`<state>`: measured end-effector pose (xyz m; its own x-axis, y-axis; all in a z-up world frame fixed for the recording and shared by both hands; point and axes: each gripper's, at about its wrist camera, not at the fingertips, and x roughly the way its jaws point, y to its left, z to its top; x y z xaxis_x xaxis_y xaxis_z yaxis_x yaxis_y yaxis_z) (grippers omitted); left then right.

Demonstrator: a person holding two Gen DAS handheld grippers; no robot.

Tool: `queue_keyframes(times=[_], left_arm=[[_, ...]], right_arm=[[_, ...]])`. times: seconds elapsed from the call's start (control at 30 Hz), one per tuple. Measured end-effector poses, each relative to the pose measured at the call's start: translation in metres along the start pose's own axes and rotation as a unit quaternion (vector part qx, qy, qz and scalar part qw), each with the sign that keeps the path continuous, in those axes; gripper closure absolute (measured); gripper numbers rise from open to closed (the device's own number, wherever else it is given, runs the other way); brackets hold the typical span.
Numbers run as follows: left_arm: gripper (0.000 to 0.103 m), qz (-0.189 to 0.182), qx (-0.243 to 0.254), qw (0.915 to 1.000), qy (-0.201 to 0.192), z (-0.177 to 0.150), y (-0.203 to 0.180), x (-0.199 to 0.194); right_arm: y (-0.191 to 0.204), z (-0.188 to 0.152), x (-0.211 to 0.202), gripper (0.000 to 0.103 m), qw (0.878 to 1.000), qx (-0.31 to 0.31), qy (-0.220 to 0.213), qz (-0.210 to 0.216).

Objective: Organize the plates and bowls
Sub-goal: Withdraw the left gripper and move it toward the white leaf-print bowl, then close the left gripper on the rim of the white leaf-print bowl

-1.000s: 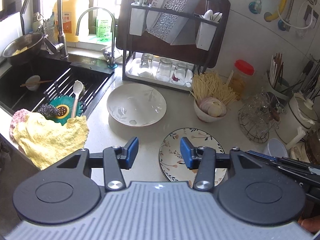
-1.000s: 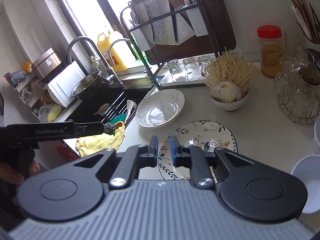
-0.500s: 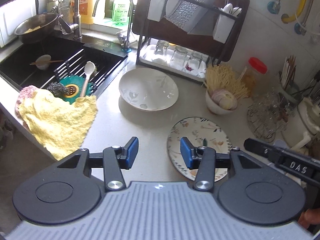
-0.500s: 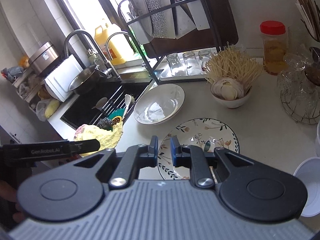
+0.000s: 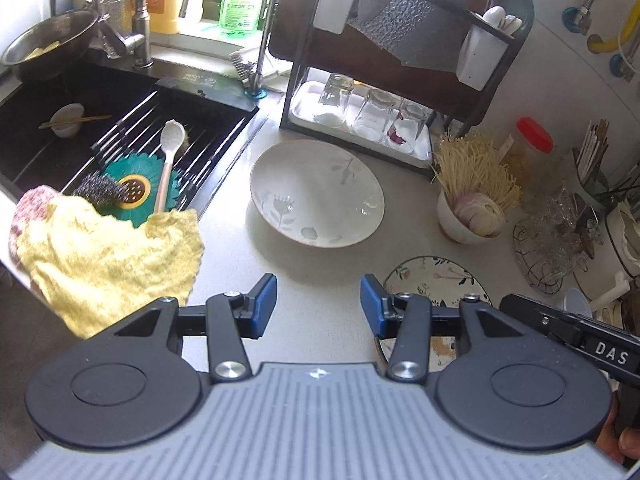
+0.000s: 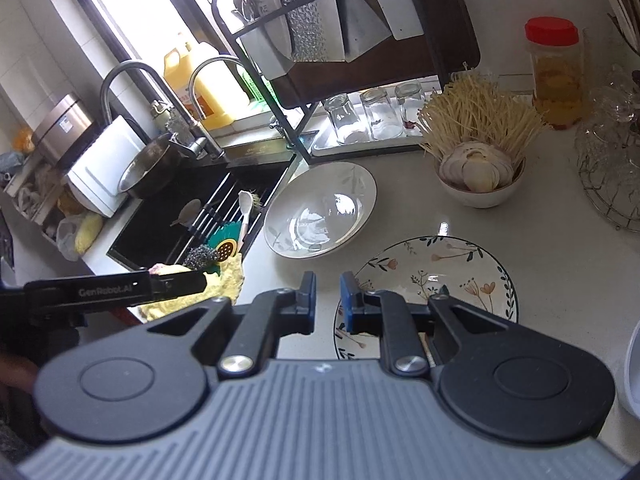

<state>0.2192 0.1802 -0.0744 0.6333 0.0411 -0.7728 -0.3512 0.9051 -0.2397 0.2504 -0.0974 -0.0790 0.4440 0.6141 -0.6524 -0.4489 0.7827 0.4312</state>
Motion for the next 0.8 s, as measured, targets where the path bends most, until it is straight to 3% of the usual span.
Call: queue_keyframes(times=[0.5,0.53,0.57,0.6,0.8], left_arm=[[0.051,-0.053,0.062,0.9957,0.044,0.077,0.031,0.076],[0.051,-0.057,0.065,0.9951,0.046,0.082,0.035,0.082],[0.051,-0.062,0.067,0.9947,0.047,0.088,0.039,0.087],[0.051,-0.065,0.068,0.9944,0.049,0.093,0.043,0.092],[0.051,-0.077,0.079,0.9918,0.065,0.117,0.067,0.128]], right_arm=[[0.018,0.040,0.076,0.084,0.998,0.051,0.025,-0.038],[0.019,0.042,0.082,0.067,0.997,0.055,0.026,-0.039],[0.020,0.043,0.086,0.043,0.997,0.064,0.026,-0.039],[0.022,0.045,0.089,0.035,0.996,0.072,0.022,-0.042],[0.026,0.055,0.112,0.032,0.994,0.090,0.018,-0.062]])
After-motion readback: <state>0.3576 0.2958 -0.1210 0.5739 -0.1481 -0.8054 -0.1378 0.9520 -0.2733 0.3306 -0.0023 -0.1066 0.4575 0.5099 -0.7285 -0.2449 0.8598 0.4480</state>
